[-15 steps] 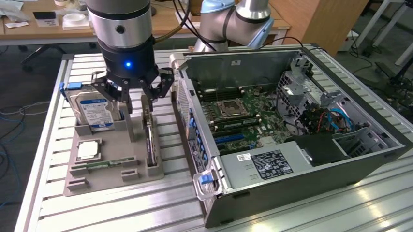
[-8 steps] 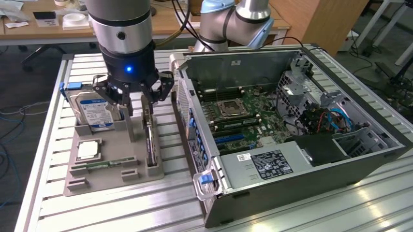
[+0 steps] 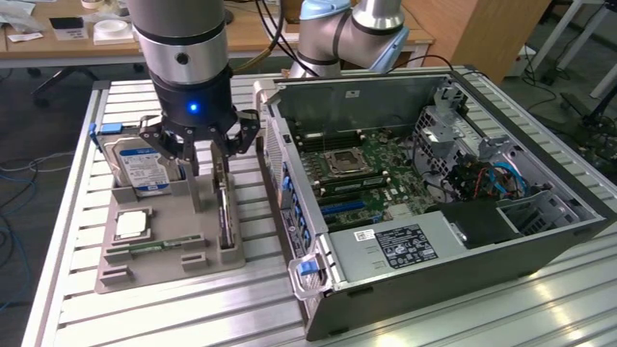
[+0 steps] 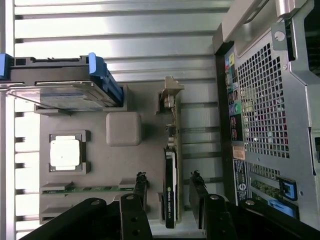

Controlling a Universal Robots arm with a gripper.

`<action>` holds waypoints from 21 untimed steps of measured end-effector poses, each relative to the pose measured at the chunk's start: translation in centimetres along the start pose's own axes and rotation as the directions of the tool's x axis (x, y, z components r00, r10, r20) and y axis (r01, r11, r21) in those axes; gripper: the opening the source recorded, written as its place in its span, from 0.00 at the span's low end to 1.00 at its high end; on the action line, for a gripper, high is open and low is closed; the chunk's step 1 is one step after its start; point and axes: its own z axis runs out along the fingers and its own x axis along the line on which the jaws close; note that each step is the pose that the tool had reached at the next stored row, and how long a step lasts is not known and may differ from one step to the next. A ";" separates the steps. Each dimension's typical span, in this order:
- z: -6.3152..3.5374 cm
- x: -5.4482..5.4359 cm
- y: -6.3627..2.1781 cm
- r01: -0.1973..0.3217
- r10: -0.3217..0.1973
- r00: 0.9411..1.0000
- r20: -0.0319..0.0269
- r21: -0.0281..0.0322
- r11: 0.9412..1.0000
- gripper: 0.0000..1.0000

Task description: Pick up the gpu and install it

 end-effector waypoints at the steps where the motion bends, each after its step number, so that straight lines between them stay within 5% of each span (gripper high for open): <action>1: 0.03 0.0 -0.01 0.000 0.000 1.000 0.000 0.000 1.000 0.47; 10: 0.28 0.0 -0.04 0.000 0.000 1.000 0.000 0.000 1.000 0.47; 21: 2.08 0.0 -0.31 0.000 0.000 1.000 0.000 0.000 1.000 0.47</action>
